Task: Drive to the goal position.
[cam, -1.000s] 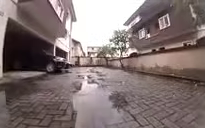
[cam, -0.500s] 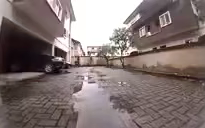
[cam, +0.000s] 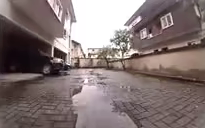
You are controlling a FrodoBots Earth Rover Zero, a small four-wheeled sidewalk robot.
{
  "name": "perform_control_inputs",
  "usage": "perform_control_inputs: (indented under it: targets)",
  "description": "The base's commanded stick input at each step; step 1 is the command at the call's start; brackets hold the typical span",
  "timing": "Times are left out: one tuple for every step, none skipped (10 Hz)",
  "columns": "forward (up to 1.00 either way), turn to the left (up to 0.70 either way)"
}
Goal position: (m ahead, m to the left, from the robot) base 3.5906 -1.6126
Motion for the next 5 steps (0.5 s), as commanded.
perform_control_inputs:
  targets:
    - [0.5,0.0]
    - [0.5,0.0]
    - [0.5,0.0]
    - [0.5,0.0]
    - [0.5,0.0]
